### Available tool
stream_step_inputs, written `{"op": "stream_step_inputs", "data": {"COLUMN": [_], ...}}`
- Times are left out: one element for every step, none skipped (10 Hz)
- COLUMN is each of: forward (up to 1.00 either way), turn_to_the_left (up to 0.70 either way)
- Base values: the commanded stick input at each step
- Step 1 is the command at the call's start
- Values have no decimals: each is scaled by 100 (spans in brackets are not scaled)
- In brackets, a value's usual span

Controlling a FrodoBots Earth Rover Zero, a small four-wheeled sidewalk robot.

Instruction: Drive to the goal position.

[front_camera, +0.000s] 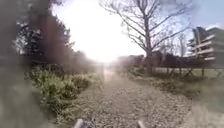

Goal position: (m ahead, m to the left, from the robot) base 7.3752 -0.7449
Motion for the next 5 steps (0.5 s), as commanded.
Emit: {"op": "stream_step_inputs", "data": {"forward": [70, 70, 70, 70, 70], "turn_to_the_left": [0, 0, 0, 0, 0]}}
